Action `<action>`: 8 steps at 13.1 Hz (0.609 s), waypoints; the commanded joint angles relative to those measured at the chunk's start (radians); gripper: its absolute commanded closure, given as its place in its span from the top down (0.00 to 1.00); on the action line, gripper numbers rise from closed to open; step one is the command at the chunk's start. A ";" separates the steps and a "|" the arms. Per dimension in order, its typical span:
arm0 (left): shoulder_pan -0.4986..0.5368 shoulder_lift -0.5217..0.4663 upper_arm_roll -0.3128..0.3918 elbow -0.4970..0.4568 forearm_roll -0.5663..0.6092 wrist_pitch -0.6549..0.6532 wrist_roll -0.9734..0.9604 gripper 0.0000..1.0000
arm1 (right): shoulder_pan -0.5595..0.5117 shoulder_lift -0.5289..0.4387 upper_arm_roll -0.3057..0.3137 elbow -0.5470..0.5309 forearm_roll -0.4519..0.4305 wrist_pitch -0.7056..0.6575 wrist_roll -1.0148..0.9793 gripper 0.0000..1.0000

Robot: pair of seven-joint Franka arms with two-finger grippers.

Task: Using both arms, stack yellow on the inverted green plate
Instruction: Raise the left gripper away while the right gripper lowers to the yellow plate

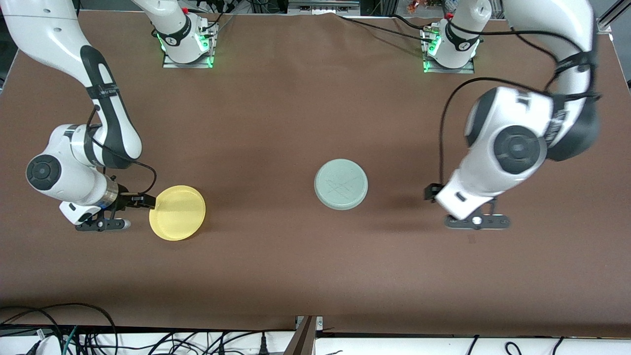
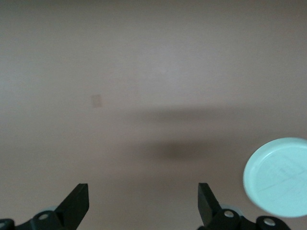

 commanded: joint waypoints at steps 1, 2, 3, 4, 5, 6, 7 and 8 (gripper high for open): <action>0.076 -0.114 -0.017 -0.032 -0.051 -0.100 0.133 1.00 | -0.021 0.045 0.007 0.000 -0.008 0.091 -0.052 0.86; 0.102 -0.159 -0.013 -0.043 -0.150 -0.151 0.141 1.00 | -0.027 0.061 0.007 0.000 -0.008 0.112 -0.059 0.83; 0.136 -0.183 -0.011 -0.057 -0.201 -0.197 0.154 1.00 | -0.029 0.072 0.007 0.001 -0.007 0.120 -0.063 0.81; 0.135 -0.229 -0.011 -0.093 -0.202 -0.237 0.182 1.00 | -0.029 0.076 0.007 0.001 -0.005 0.123 -0.063 0.79; 0.133 -0.289 -0.010 -0.138 -0.199 -0.240 0.217 1.00 | -0.029 0.081 0.007 0.001 -0.002 0.125 -0.063 0.78; 0.150 -0.315 -0.011 -0.149 -0.184 -0.240 0.252 1.00 | -0.029 0.084 0.007 0.001 0.000 0.134 -0.063 0.76; 0.188 -0.334 -0.016 -0.152 -0.165 -0.240 0.294 1.00 | -0.029 0.095 0.007 0.001 0.000 0.146 -0.061 0.76; 0.199 -0.355 -0.016 -0.157 -0.110 -0.236 0.334 1.00 | -0.029 0.104 0.007 0.001 0.000 0.160 -0.061 0.74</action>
